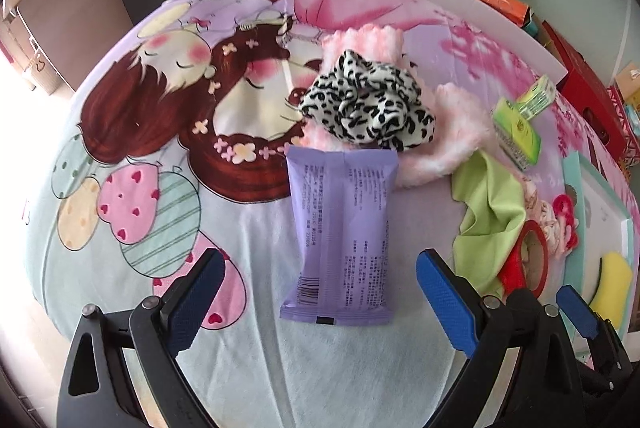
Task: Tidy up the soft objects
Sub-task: 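Grasp the purple packet with the left tool while the right tool grasps the red tape roll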
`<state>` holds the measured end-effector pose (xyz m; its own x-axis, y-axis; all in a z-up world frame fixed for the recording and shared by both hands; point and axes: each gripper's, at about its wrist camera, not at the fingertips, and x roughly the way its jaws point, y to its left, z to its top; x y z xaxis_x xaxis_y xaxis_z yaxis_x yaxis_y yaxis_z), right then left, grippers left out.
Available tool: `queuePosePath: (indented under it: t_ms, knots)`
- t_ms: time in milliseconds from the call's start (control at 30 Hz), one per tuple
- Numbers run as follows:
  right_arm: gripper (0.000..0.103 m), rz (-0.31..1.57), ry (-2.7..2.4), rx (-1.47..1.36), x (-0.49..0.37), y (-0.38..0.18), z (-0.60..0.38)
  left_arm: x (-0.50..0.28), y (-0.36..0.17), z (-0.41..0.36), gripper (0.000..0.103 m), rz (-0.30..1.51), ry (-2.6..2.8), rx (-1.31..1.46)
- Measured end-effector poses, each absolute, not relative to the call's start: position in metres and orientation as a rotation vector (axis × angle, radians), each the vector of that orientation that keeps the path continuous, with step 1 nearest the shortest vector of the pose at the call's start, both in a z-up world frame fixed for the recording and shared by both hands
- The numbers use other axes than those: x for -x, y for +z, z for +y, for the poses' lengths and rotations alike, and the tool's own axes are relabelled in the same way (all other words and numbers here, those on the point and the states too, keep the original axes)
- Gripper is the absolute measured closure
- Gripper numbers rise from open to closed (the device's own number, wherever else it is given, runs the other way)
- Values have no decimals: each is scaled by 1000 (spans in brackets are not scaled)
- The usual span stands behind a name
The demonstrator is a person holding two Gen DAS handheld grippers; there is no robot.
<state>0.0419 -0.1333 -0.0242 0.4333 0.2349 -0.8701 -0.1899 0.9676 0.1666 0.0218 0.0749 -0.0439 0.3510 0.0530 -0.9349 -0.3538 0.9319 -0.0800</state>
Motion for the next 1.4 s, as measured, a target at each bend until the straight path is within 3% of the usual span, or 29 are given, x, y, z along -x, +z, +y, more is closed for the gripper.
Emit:
queuePosePath:
  t_ms: [267,467,533,600,733,800,1400]
  knots:
    - [26,1097,276,-57,-48,-30,-130,-26,-58,80,8,1216,271,331]
    - [42,1115,288,-51,-51,-40,-123,-30,-64,81,14,1227,257,353]
    - [47,1115,293,-51,-51,-40,-121,-30,-64,82,24,1223,254,357]
    - [49,1111,295,-48,-50,-39,-120,-31,-64,81,28,1224,253,359]
    - [51,1111,296,-50,-50,-39,-120,-32,-63,81,54,1217,240,364]
    - [52,1111,298,-47,-51,-39,-121,-32,-62,82,57,1212,230,376]
    - [53,1043,276,-102,-47,-11,-143,-23,-24,72,61,1075,188,343]
